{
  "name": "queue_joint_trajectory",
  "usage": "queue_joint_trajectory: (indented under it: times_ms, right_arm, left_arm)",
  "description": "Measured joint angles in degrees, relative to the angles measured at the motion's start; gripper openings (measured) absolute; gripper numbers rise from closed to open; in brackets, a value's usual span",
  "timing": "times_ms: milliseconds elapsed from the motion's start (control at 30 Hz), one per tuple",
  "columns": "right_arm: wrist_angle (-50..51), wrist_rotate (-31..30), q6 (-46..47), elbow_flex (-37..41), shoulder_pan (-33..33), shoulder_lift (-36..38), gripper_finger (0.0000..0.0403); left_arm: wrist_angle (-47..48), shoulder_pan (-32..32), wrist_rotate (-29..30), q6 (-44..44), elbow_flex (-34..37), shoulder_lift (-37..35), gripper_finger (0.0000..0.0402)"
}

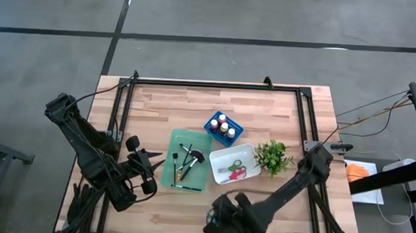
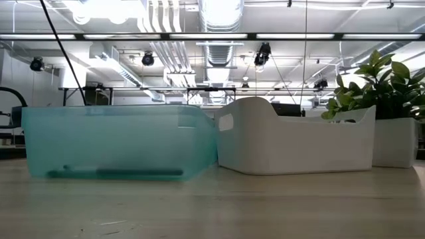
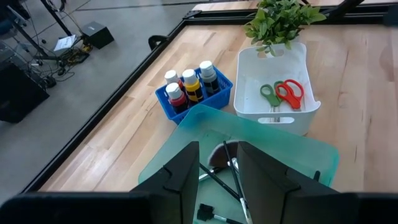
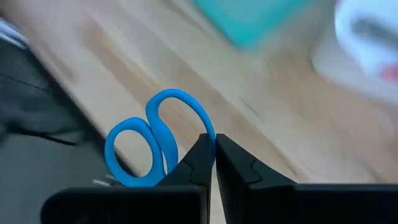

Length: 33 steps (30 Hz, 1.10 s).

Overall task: Pick & Place Paint Supplies
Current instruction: Put the blue scissors into the white bin

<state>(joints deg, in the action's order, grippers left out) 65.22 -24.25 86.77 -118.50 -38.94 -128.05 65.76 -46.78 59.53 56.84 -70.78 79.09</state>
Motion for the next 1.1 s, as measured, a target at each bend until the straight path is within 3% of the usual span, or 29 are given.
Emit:
queue_joint_trajectory:
  times_ms: [200,467,700,900,1100]
  right_arm:
    - [-6.97,-3.62,-12.64,0.31,6.67,3.94,0.0008]
    - [-18.31,-2.97,-29.35,0.51,18.3,4.2,0.0008]
    - [-15.49,-2.51,-35.83,0.66,23.78,5.39,0.0008]
    - [-4.11,-3.61,-37.53,1.45,23.8,8.57,0.0008]
    - [-1.07,-3.36,-40.23,9.3,23.56,12.67,0.0008]
  left_arm:
    - [1.0,0.0,-0.56,0.19,-0.02,0.0,0.0117]
    - [1.46,-0.02,-3.19,0.66,-0.02,-0.04,0.0117]
    - [1.41,-0.04,-4.47,1.84,0.0,-0.04,0.0117]
    - [1.44,-0.04,-4.72,2.12,-0.02,-0.04,0.0117]
    - [1.98,-0.04,-4.72,2.1,-0.02,-0.04,0.0117]
